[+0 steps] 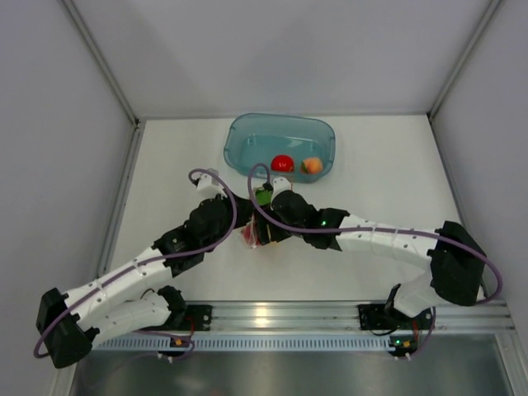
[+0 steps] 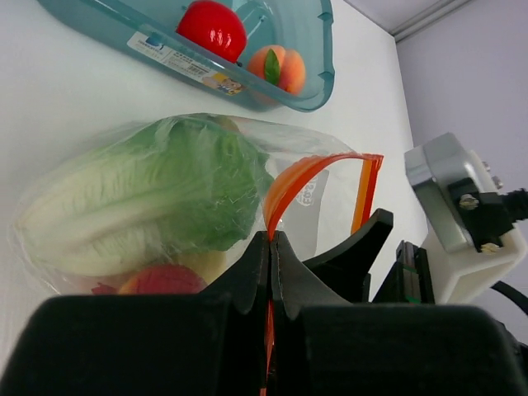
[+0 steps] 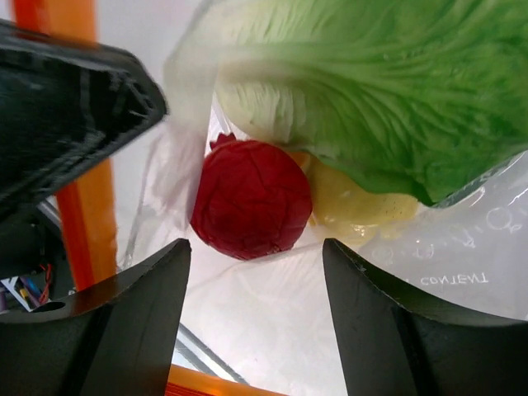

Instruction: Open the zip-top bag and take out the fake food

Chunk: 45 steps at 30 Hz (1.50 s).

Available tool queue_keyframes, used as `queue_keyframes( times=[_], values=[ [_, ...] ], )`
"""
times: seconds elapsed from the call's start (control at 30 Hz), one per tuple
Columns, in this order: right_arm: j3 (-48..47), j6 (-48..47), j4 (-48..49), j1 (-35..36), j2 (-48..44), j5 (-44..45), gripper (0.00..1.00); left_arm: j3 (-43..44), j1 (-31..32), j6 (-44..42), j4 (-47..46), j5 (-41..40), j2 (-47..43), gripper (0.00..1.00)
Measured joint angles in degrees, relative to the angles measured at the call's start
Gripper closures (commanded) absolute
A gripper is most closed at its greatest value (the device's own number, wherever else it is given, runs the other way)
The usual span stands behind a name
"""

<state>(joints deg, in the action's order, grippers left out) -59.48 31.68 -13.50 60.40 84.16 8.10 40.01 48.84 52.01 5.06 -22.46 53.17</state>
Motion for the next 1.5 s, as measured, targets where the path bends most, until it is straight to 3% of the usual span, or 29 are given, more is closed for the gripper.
queue_keyframes(
  times=[0.37,0.73,0.9,1.03,1.17,1.5],
  values=[
    [1.9,2.0,7.5,0.8,5.4,2.8,0.37,-4.3,2.8,2.4,-0.1,-5.7,-5.0,1.00],
    [-0.7,1.7,10.1,0.9,11.4,2.5,0.32,-6.4,2.5,2.7,1.7,-11.0,-6.8,1.00],
    [-0.9,0.9,10.8,0.9,12.5,2.4,0.55,-6.5,2.6,2.5,2.1,-10.8,-6.9,1.00],
    [-0.9,0.4,10.6,0.9,12.3,2.6,0.58,-6.5,2.7,2.3,2.1,-10.9,-7.1,1.00],
    [-0.3,-0.6,9.4,1.1,10.1,3.0,0.57,-6.5,3.2,2.3,1.9,-10.8,-7.3,1.00],
    [3.3,-3.1,7.4,2.2,-5.7,6.1,0.57,-6.6,3.7,2.3,1.9,-11.2,-7.3,1.00]
  ],
)
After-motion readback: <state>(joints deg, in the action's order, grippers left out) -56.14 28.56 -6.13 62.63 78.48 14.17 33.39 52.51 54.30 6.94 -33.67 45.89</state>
